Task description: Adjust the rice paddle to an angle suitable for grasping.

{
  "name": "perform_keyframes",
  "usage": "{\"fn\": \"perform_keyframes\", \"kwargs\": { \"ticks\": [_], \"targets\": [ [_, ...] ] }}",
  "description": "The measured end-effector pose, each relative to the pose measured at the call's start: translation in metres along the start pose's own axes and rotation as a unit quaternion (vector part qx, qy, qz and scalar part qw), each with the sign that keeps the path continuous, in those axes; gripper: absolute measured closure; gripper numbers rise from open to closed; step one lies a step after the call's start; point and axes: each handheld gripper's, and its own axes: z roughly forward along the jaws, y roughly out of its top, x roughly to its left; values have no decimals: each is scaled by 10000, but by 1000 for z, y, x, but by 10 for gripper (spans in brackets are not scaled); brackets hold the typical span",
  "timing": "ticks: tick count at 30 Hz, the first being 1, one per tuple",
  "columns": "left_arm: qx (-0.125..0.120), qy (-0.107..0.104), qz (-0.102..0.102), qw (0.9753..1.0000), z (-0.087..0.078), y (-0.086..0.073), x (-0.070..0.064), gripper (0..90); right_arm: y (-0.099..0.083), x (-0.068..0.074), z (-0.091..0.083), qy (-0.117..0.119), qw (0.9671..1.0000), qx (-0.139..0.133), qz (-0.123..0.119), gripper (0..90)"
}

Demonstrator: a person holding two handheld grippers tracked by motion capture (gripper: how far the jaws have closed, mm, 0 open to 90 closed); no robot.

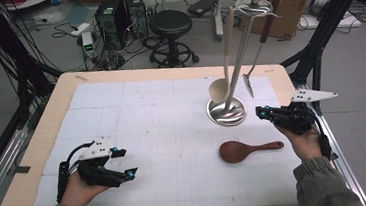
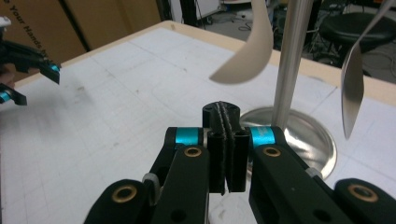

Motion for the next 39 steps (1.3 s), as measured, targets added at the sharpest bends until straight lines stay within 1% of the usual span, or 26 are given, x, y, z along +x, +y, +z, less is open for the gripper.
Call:
{"fn": "perform_keyframes", "kwargs": {
  "ticks": [3, 6, 7, 9, 13, 15, 19, 21, 22, 25, 27, 28, 31, 35, 39],
  "targets": [
    [3, 0, 7, 10000, 0, 0, 0, 248, -8, -1, 2, -36, 9999, 115, 39, 893],
    [3, -1, 5, 10000, 0, 0, 0, 247, -17, -3, 3, -66, 9998, 160, 72, 893],
    [6, 6, 7, 10000, 0, 0, 0, 246, -20, -3, 3, -80, 9997, 191, 117, 893],
    [17, 16, 8, 10000, 1, 0, 0, 245, -26, -5, 2, -122, 9994, 281, 130, 893],
    [22, 21, 10, 10000, 1, 0, 0, 241, -37, -8, 0, -188, 9990, 365, 184, 893],
    [8, 16, -1, 10000, 1, 0, 0, 240, -43, -11, -2, -219, 9987, 390, 250, 893],
    [16, 20, 2, 10000, 1, 0, 0, 238, -51, -13, -5, -321, 9975, 590, 233, 893],
    [11, 18, -1, 10000, 1, 1, 0, 238, -55, -15, -7, -362, 9973, 595, 246, 893],
    [13, 24, 4, 10000, 1, 1, 0, 237, -58, -16, -8, -382, 9971, 595, 290, 893],
    [10, 23, 2, 10000, 1, 1, 0, 237, -68, -20, -12, -475, 9960, 632, 410, 893],
    [15, 18, 4, 10000, 1, 1, 0, 237, -74, -23, -13, -547, 9949, 728, 427, 893],
    [18, 18, 5, 10000, 1, 1, 0, 237, -77, -24, -14, -578, 9946, 751, 424, 893],
    [19, 16, 8, 10000, 1, 1, 0, 236, -85, -27, -18, -634, 9937, 772, 514, 893],
    [28, 16, 9, 10000, 2, 1, 0, 236, -96, -34, -21, -748, 9913, 850, 668, 893],
    [22, 13, 8, 10000, 2, 1, 0, 236, -103, -38, -23, -872, 9890, 949, 722, 893]
  ]
}}
